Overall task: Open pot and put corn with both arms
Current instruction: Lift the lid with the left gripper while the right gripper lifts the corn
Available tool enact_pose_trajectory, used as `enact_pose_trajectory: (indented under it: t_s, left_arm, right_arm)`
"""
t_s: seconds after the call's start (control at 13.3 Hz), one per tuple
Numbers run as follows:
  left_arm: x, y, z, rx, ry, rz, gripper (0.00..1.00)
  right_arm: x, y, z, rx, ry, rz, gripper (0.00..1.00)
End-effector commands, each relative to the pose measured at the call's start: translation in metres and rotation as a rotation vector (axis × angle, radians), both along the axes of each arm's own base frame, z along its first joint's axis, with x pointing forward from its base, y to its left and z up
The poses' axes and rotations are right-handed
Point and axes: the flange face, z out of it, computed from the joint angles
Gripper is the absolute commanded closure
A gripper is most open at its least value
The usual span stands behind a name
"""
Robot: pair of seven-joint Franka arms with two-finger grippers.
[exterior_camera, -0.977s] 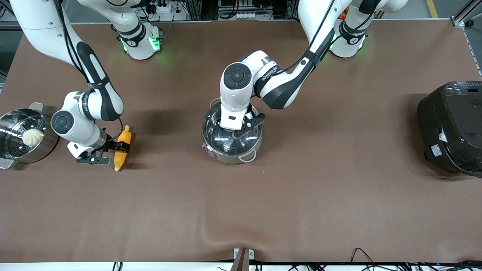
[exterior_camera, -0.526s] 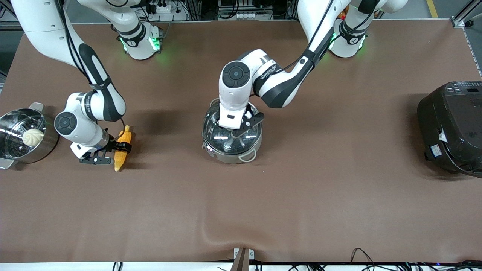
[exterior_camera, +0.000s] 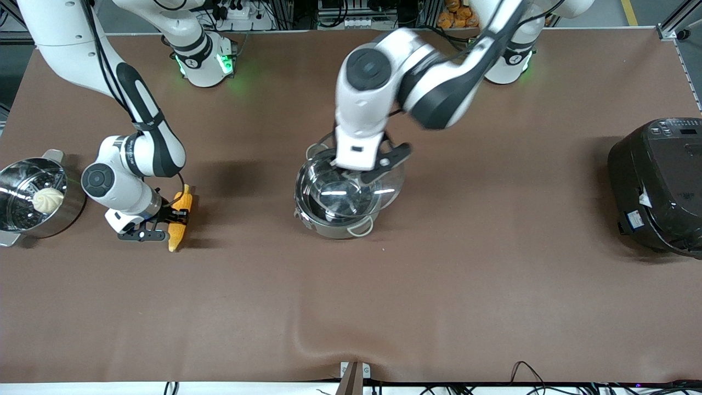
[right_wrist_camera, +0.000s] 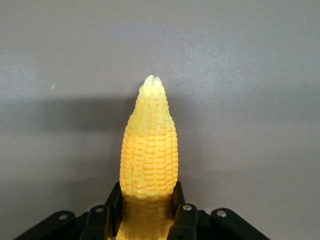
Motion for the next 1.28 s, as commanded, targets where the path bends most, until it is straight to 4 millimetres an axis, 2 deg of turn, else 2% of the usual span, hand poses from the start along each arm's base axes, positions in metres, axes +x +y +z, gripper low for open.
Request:
enact_pose_trajectory:
  t_s: [0.0,0.15,0.3,0.45,0.53,0.68,0.9,1.05,1.2]
  left_arm:
    - [0.024,0.097,0.054,0.011,0.006,-0.091,1.00]
    - [0.044,0.162,0.063,0.024,0.043,-0.188,1.00]
    - [0.055,0.219,0.062,0.028,0.051,-0.252,1.00]
    - [0.062,0.277,0.052,0.023,0.066,-0.329,1.00]
    - [0.064,0.297,0.040,0.018,0.050,-0.361,1.00]
    - [0.059,0.318,0.003,0.023,0.053,-0.367,1.00]
    - [0.040,0.343,-0.065,0.032,0.024,-0.389,1.00]
    - [0.029,0.352,-0.107,0.039,0.006,-0.380,1.00]
    - [0.016,0.352,-0.140,0.040,0.003,-0.370,1.00]
  right_arm:
    - [0.016,0.006,0.026,0.025,0.020,-0.003,1.00]
    - [0.032,0.019,0.059,0.037,0.056,-0.003,1.00]
    - [0.047,0.033,0.097,0.051,0.071,-0.023,1.00]
    - [0.057,0.055,0.132,0.061,0.086,-0.029,1.00]
    - [0.060,0.071,0.151,0.065,0.091,-0.061,1.00]
    - [0.060,0.116,0.188,0.065,0.094,-0.105,1.00]
    - [0.046,0.181,0.228,0.047,0.105,-0.146,1.00]
    - [0.037,0.215,0.243,0.050,0.103,-0.163,1.00]
    - [0.028,0.249,0.251,0.060,0.095,-0.193,1.00]
